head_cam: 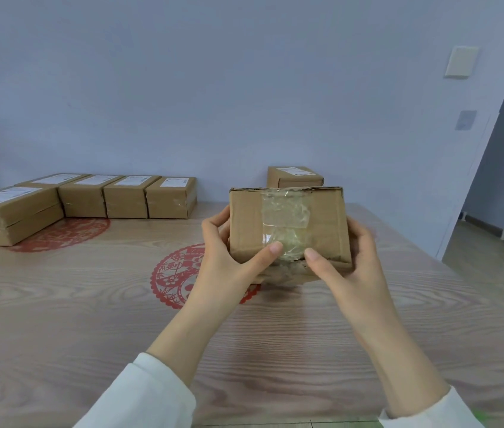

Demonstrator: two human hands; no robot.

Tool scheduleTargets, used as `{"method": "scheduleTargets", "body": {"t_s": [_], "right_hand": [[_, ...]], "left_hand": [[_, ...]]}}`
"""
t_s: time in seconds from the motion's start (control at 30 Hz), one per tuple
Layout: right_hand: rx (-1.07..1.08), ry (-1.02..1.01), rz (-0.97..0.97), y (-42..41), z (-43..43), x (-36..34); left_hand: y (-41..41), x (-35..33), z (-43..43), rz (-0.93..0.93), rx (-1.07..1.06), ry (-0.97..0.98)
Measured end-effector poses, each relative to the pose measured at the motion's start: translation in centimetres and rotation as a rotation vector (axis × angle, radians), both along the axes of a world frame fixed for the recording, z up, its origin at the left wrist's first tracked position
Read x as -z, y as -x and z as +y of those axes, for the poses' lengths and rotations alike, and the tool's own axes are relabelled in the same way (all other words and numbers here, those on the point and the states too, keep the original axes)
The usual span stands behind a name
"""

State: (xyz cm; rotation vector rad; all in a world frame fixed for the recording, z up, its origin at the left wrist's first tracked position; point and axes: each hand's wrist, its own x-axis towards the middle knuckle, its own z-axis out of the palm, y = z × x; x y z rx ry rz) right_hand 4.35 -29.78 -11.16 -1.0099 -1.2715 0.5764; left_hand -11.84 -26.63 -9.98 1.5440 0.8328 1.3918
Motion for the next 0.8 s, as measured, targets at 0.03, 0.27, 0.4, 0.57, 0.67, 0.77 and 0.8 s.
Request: {"method": "scheduleTargets", "body": {"t_s": [0.03,0.27,0.4,0.57,0.67,0.77,0.8], "right_hand": [[-0.005,0.019,-0.012,0.1,-0.1,0.0],[0.016,0.088,0.021,0.4,-0.3,0.9],[0.008,0.113,0.006,0.8,-0.8,1.2],[0.026,0.138,0.049,0.9,-0.5,1.4],[-0.001,0.150,0.063,0.9,-0.6,1.6],[0.016,0.159,0.072,1.2,-0.7,1.6],[0.038,0.164,0.073,1.2,-0.7,1.6]], "left_hand": [[0.0,0.1,0.0,0.004,-0.008,-0.004],[0.1,1.5,0.3,0.071,-0.010,0.017],[0.1,1.9,0.2,0.096,-0.040,0.043],[0.0,1.8,-0.2,0.061,-0.010,0.066],[0.1,2.1,-0.1,0.025,-0.041,0.087],[0.0,2.4,-0.3,0.030,-0.032,0.084],[0.0,2.6,-0.4,0.042,-0.026,0.086]]}}
